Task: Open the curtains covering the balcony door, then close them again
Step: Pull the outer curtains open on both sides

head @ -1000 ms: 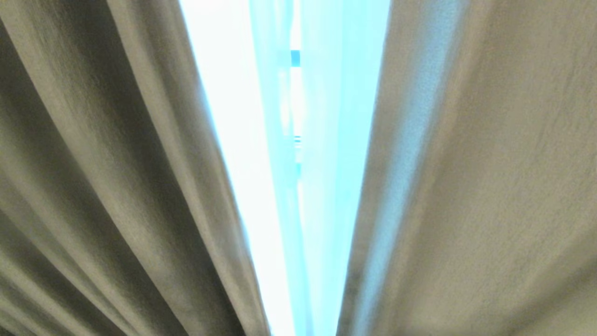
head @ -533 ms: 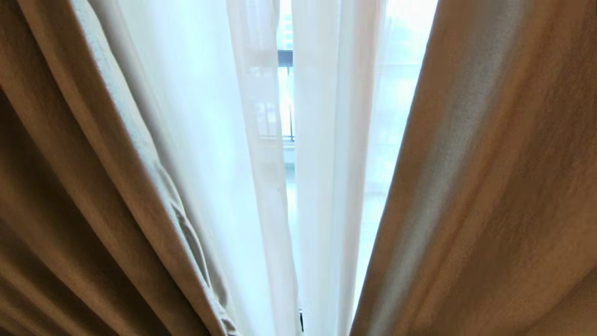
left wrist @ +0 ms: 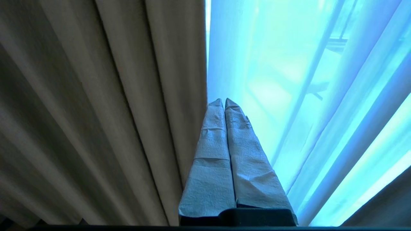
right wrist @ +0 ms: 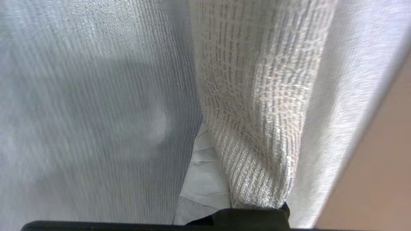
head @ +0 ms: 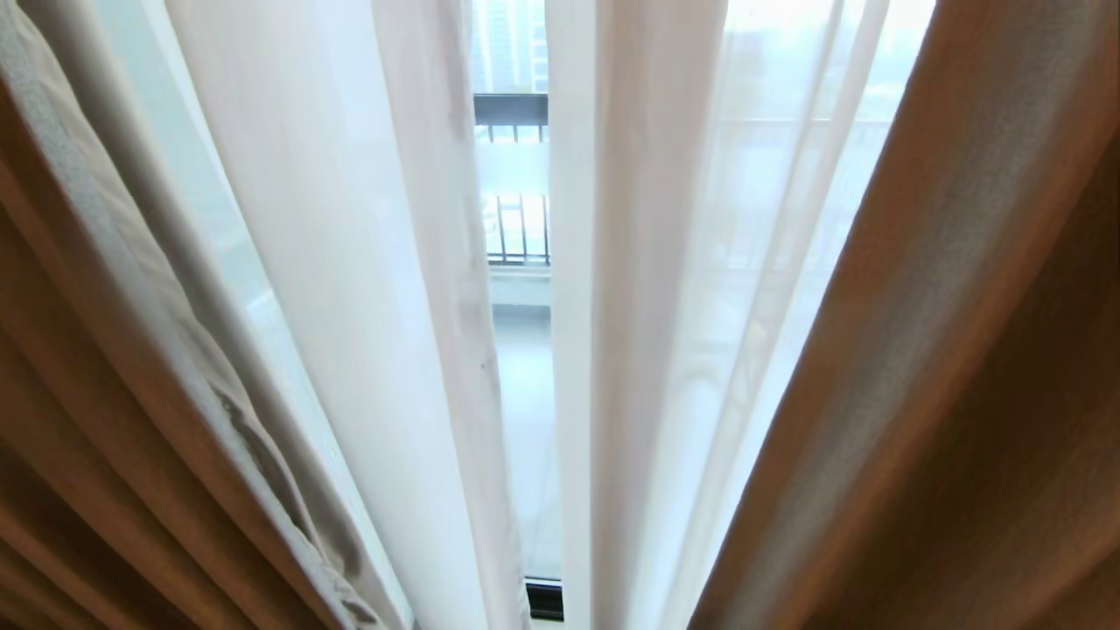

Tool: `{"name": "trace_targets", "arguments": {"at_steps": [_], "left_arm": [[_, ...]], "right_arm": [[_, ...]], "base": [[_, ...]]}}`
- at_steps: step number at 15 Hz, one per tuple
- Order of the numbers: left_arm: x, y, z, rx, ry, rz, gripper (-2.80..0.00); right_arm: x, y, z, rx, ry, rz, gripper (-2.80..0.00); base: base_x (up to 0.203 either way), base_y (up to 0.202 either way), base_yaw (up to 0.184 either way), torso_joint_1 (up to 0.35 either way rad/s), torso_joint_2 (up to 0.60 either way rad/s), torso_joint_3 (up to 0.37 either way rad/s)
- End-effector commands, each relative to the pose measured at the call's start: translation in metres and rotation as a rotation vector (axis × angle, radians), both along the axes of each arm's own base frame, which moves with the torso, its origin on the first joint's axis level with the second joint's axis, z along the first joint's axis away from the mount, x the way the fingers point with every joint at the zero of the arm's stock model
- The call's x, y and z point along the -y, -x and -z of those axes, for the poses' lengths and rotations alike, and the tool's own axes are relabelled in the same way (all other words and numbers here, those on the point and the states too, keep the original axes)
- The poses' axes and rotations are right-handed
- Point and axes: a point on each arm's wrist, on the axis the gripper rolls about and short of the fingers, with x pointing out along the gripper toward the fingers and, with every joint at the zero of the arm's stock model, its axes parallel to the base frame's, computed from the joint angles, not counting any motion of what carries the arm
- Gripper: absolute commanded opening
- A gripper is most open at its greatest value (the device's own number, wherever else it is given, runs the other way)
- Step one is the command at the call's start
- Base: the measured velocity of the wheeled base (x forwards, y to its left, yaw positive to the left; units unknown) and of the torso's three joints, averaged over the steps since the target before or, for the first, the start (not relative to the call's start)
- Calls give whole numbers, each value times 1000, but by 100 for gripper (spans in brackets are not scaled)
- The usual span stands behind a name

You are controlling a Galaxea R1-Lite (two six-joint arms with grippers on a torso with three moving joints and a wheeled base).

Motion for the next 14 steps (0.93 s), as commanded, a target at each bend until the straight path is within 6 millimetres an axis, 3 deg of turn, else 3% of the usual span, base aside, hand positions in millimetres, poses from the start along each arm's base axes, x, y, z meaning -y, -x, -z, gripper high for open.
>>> {"name": "trace_targets", "arguments": {"at_steps": [1, 7, 13, 14], "left_arm": [[0, 0, 0, 1, 0, -1, -280], [0, 0, 0, 1, 0, -1, -280], [0, 0, 0, 1, 0, -1, -280], [0, 0, 0, 1, 0, -1, -280]], "right_arm": [[-43, -3, -10, 6, 22, -71, -280], [-91, -3, 1, -19, -3, -188, -280], [-97, 0, 1, -23, 1, -195, -280], [-99, 1, 0, -22, 5, -195, 0]], "base": [[0, 0, 0, 0, 0, 0], [0, 0, 0, 0, 0, 0], [0, 0, 0, 0, 0, 0], [0, 0, 0, 0, 0, 0]]}}
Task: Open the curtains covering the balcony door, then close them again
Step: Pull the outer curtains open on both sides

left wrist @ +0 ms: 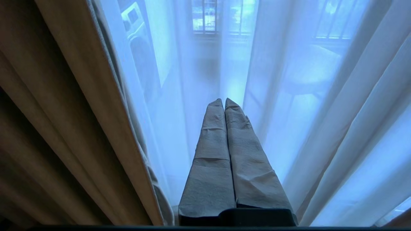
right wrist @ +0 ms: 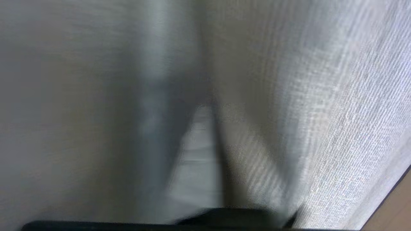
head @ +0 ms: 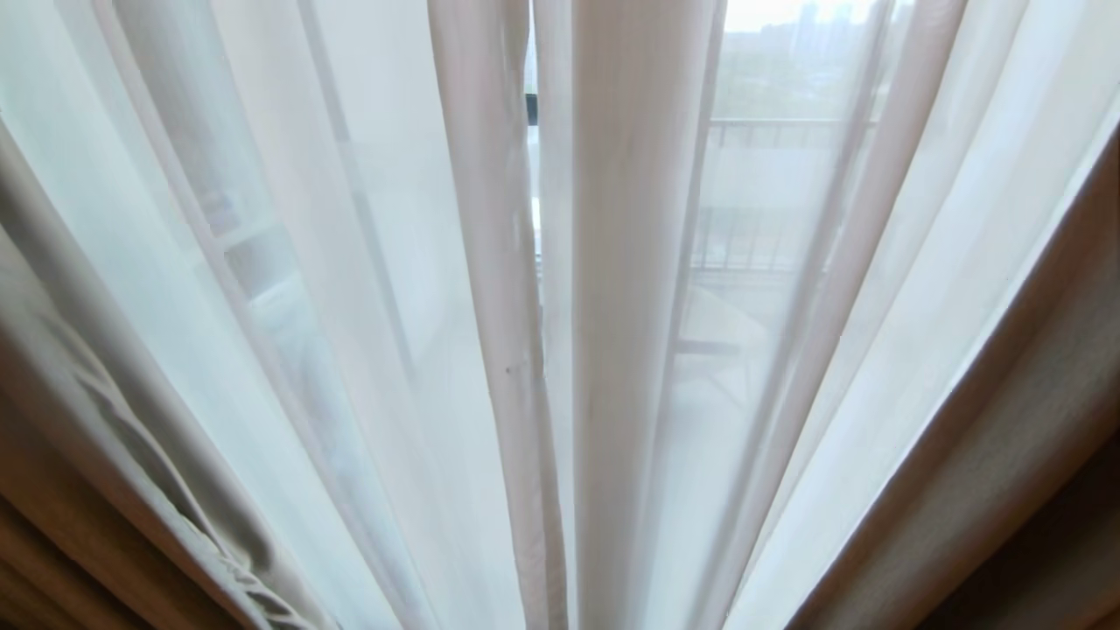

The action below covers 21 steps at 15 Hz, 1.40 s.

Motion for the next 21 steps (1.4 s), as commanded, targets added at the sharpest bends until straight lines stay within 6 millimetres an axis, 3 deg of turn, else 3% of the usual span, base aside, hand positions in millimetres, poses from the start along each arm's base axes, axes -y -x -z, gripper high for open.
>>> {"name": "trace_targets", "arguments": {"at_steps": [1, 6, 16, 21], "left_arm": [[0, 0, 0, 0, 0, -1, -280], [0, 0, 0, 0, 0, -1, -280], [0, 0, 0, 0, 0, -1, -280], [0, 0, 0, 0, 0, -1, -280]], "right_arm": [[-6, 3, -4, 6, 14, -3, 0], [-26, 13, 0, 7, 21, 6, 0], [-98, 49, 15, 24, 56, 20, 0], [-112, 50, 24, 19, 50, -19, 0]], "base": [[0, 0, 0, 0, 0, 0], [0, 0, 0, 0, 0, 0], [0, 0, 0, 0, 0, 0], [0, 0, 0, 0, 0, 0]]}}
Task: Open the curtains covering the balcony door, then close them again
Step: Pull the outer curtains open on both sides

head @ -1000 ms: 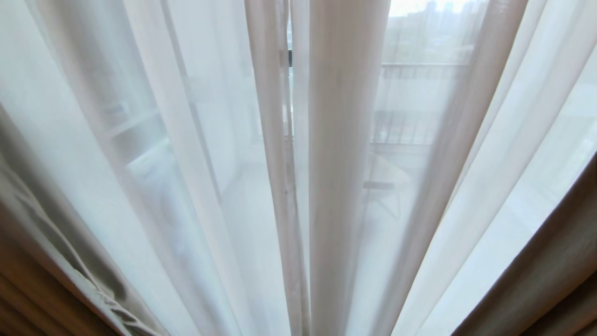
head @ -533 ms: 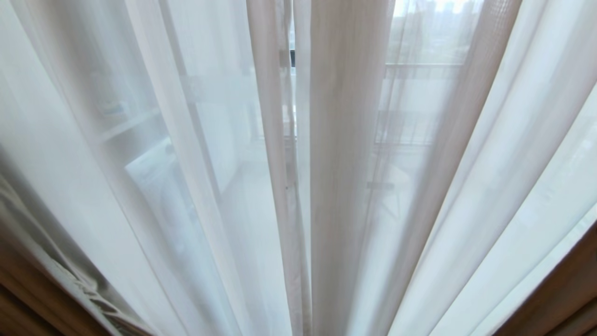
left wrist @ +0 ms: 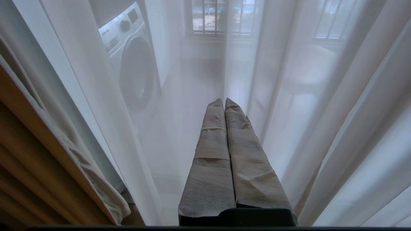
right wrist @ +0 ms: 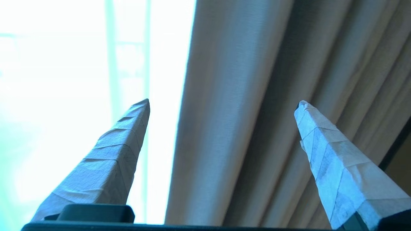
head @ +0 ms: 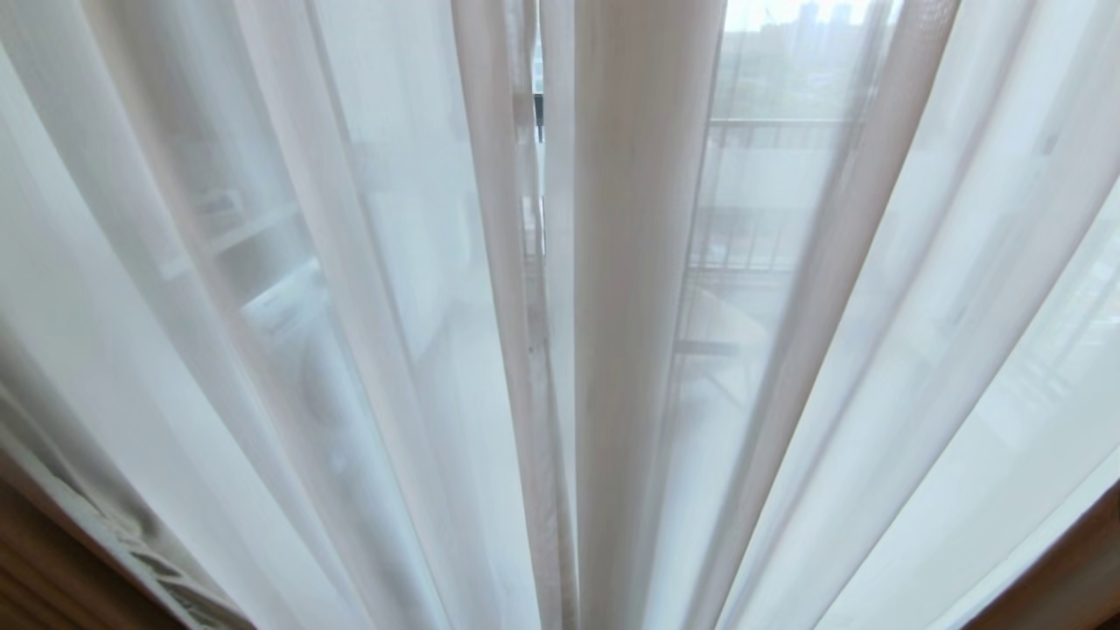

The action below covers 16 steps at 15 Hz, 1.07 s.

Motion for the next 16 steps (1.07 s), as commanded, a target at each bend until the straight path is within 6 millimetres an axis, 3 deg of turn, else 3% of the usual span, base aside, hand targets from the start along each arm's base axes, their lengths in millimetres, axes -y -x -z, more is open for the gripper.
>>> {"name": "trace_targets", "arguments": {"at_steps": [1, 8, 12, 16], "left_arm": [[0, 0, 0, 1, 0, -1, -280], [0, 0, 0, 1, 0, -1, -280], [0, 0, 0, 1, 0, -1, -280], [0, 0, 0, 1, 0, -1, -280]], "right_arm": [[-12, -2, 2, -1, 18, -51, 0], [-40, -41, 20, -56, 25, -304, 0], [-70, -66, 34, -84, -18, -437, 0], [-97, -76, 50, -136, -34, -515, 0]], "base": [[0, 0, 0, 0, 0, 0], [0, 0, 0, 0, 0, 0], [0, 0, 0, 0, 0, 0], [0, 0, 0, 0, 0, 0]]}}
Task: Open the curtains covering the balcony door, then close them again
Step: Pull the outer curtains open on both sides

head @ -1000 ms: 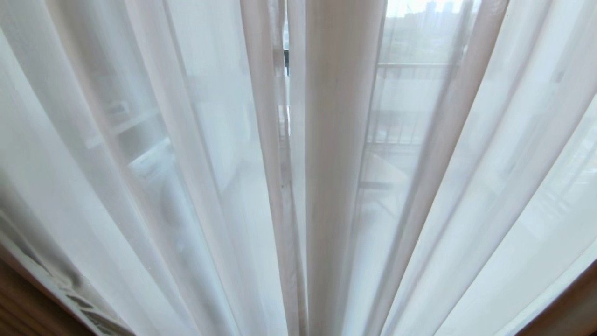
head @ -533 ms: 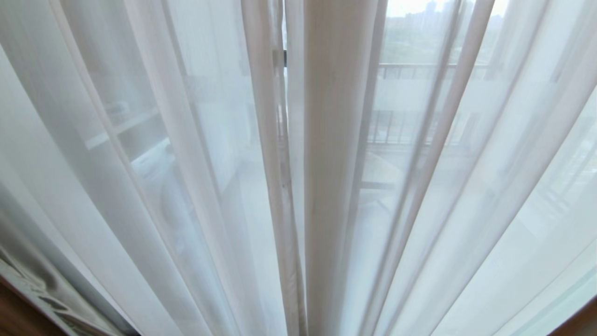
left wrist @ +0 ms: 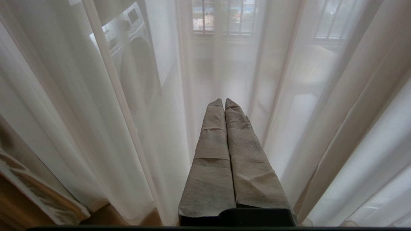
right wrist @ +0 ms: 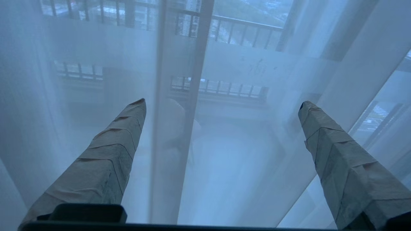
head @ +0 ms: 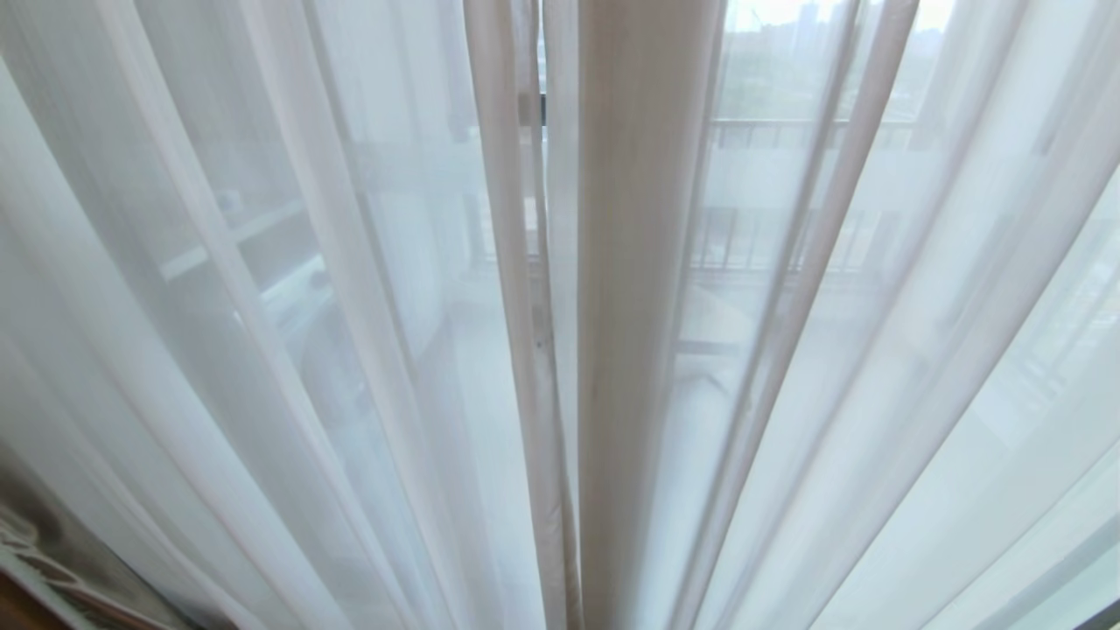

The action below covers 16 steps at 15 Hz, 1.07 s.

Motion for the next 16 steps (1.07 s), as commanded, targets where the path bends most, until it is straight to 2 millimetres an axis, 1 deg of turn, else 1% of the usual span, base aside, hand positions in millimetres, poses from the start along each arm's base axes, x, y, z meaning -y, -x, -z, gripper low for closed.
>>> {"name": "trace_targets", "arguments": {"at_steps": [1, 3, 7, 8, 13, 16], "left_arm": [[0, 0, 0, 1, 0, -1, -280], [0, 0, 0, 1, 0, -1, -280], [0, 0, 0, 1, 0, -1, -280], [0, 0, 0, 1, 0, -1, -280], [0, 0, 0, 1, 0, -1, -280], [0, 0, 0, 1, 0, -1, -280]], "right_arm": [[-14, -3, 9, -25, -7, -58, 0], [-18, -1, 12, -32, -12, -59, 0], [-19, 1, 15, -39, -13, -58, 0], [-19, 1, 16, -41, -12, -58, -280], [-19, 6, 17, -36, -12, -58, -280], [-19, 13, 26, -48, -14, -57, -280]], "base": [[0, 0, 0, 0, 0, 0], [0, 0, 0, 0, 0, 0], [0, 0, 0, 0, 0, 0], [0, 0, 0, 0, 0, 0], [0, 0, 0, 0, 0, 0], [0, 0, 0, 0, 0, 0]]}}
